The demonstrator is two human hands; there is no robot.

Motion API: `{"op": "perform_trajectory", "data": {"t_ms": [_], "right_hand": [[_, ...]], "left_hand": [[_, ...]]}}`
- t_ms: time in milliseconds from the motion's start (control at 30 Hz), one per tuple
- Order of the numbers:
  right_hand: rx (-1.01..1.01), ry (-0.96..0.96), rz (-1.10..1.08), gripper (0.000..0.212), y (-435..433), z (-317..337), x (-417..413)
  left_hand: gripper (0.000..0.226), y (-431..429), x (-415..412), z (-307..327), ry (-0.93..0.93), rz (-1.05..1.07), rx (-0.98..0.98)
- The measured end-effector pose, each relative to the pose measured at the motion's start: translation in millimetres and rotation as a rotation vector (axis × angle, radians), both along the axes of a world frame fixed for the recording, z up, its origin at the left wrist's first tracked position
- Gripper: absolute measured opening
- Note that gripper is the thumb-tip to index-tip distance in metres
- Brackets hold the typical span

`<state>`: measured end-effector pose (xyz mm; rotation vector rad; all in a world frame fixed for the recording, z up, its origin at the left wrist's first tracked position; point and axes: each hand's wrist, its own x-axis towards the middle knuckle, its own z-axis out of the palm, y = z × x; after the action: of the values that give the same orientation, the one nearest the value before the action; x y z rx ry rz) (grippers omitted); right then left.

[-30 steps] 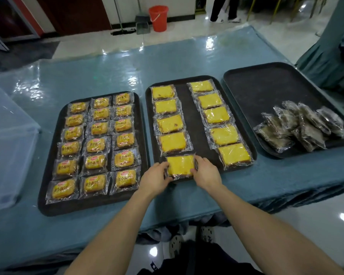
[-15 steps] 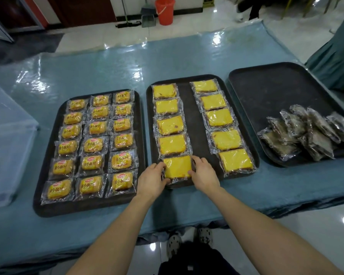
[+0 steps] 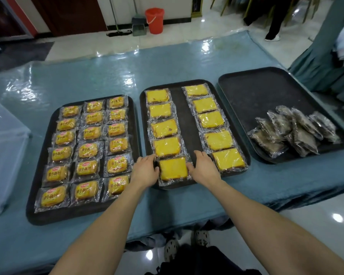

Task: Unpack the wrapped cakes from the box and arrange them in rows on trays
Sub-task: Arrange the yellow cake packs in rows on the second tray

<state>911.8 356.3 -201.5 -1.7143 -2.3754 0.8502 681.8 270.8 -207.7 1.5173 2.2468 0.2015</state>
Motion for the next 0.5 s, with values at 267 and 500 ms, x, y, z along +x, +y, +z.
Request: {"op": "perform_trajectory", "data": {"t_ms": [267,500], "right_hand": [[0.011,0.08,0.008,0.065,18.5,25.8,21.9],[0.129,0.105,-0.056,0.053,84.9,65.4,77.7]], "left_hand": [[0.061,17.2,1.6,-2.6,0.031,-0.024,-0.038],[0.048,80.4,36.5,47.1,-0.009,-0.089,0.073]]}}
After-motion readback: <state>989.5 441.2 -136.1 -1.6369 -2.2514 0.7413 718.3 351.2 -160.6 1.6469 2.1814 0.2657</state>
